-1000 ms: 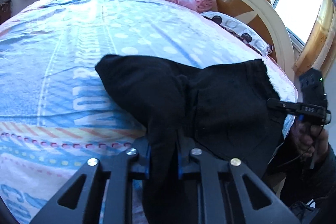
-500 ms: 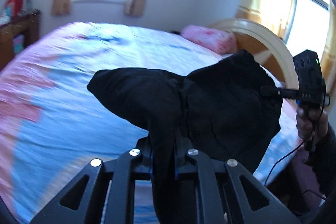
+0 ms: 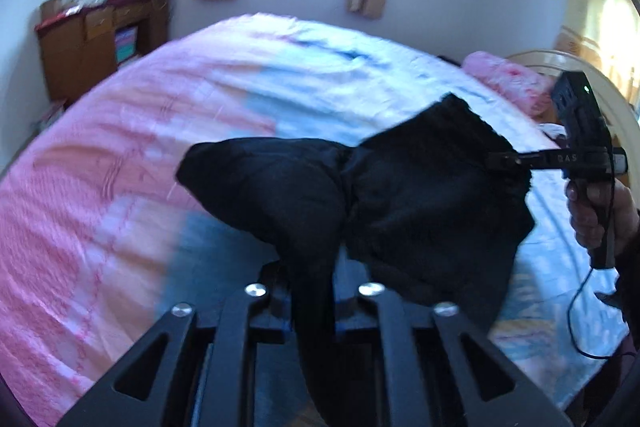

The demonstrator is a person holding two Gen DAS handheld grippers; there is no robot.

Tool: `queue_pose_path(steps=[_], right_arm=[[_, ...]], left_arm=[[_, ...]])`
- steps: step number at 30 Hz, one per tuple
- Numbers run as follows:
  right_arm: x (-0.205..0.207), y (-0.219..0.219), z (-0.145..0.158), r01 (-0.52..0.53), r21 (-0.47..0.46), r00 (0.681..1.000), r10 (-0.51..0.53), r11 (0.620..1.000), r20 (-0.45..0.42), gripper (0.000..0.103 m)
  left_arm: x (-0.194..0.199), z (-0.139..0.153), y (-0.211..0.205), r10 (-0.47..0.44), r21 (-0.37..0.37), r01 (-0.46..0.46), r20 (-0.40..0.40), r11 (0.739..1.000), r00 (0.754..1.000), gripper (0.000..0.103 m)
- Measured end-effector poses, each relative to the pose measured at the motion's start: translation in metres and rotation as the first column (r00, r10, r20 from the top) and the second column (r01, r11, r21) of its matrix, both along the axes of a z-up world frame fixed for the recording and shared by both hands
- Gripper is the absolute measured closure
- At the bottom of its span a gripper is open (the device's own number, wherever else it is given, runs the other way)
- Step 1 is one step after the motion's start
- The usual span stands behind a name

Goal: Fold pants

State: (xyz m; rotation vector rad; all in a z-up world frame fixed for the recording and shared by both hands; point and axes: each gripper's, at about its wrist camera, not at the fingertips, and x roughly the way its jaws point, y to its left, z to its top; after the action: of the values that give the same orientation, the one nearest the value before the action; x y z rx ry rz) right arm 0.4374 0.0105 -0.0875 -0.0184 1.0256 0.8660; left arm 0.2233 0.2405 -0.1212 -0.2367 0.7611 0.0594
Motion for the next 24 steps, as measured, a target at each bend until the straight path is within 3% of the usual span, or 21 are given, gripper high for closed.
queue_pose_path(steps=[1, 2, 3, 4, 5, 6, 8, 11, 13, 16, 18, 21, 24], right_arm=[[0.001, -0.003, -0.01, 0.021, -0.005, 1.0, -0.021, 1.0, -0.015, 0.087], [0.007, -0.009, -0.02, 0.049, -0.006, 0.998, -0.049, 0.999, -0.03, 0.081], [0.013, -0.016, -0.029, 0.079, -0.009, 0.996, -0.079, 0.997, -0.051, 0.076], [0.017, -0.022, -0.037, 0.101, -0.012, 0.992, -0.101, 0.995, -0.074, 0.059], [0.019, -0.027, -0.043, 0.118, -0.025, 0.989, -0.12, 0.993, -0.086, 0.044], [0.018, -0.032, -0.049, 0.123, -0.046, 0.989, -0.127, 0.991, -0.076, 0.04], [0.013, -0.037, -0.051, 0.105, -0.047, 0.994, -0.107, 0.993, -0.039, 0.038], [0.006, -0.045, -0.044, 0.135, -0.04, 0.99, -0.137, 0.99, -0.032, 0.036], [-0.011, -0.048, -0.022, 0.155, -0.032, 0.986, -0.153, 0.987, 0.059, 0.036], [-0.029, -0.038, -0.02, 0.127, -0.158, 0.984, -0.104, 0.979, 0.146, 0.036], [-0.033, -0.038, -0.032, 0.141, -0.222, 0.977, -0.099, 0.965, 0.189, 0.026], [-0.026, -0.058, -0.034, 0.198, -0.149, 0.976, -0.181, 0.969, 0.12, 0.02], [-0.049, -0.067, -0.011, 0.242, -0.107, 0.956, -0.218, 0.965, 0.195, 0.02]], left_arm=[[0.001, -0.006, 0.003, 0.018, 0.002, -0.018, -0.014, 1.0, 1.0, 0.059], [0.001, -0.012, 0.004, 0.049, 0.026, -0.048, -0.025, 0.998, 0.998, 0.033], [0.001, -0.018, 0.005, 0.096, 0.074, -0.093, -0.045, 0.993, 0.994, 0.019], [-0.001, -0.021, 0.007, 0.122, 0.088, -0.118, -0.049, 0.989, 0.991, 0.006], [-0.002, -0.023, 0.01, 0.122, 0.07, -0.119, -0.043, 0.99, 0.992, 0.005], [-0.001, -0.028, 0.014, 0.117, 0.035, -0.115, -0.047, 0.993, 0.992, 0.004], [0.003, -0.032, 0.018, 0.122, 0.011, -0.121, -0.057, 0.993, 0.991, 0.001], [0.006, -0.027, 0.015, 0.132, 0.038, -0.129, -0.07, 0.991, 0.989, 0.002], [0.003, -0.022, 0.009, 0.137, 0.059, -0.133, -0.061, 0.989, 0.989, 0.002], [-0.007, -0.019, -0.001, 0.122, 0.088, -0.118, -0.05, 0.989, 0.991, 0.002], [-0.01, -0.024, -0.005, 0.119, 0.086, -0.113, -0.067, 0.99, 0.991, 0.002], [-0.025, -0.02, -0.003, 0.146, 0.058, -0.142, -0.071, 0.988, 0.987, 0.002], [-0.043, -0.005, -0.011, 0.15, 0.087, -0.144, -0.057, 0.986, 0.987, 0.002]])
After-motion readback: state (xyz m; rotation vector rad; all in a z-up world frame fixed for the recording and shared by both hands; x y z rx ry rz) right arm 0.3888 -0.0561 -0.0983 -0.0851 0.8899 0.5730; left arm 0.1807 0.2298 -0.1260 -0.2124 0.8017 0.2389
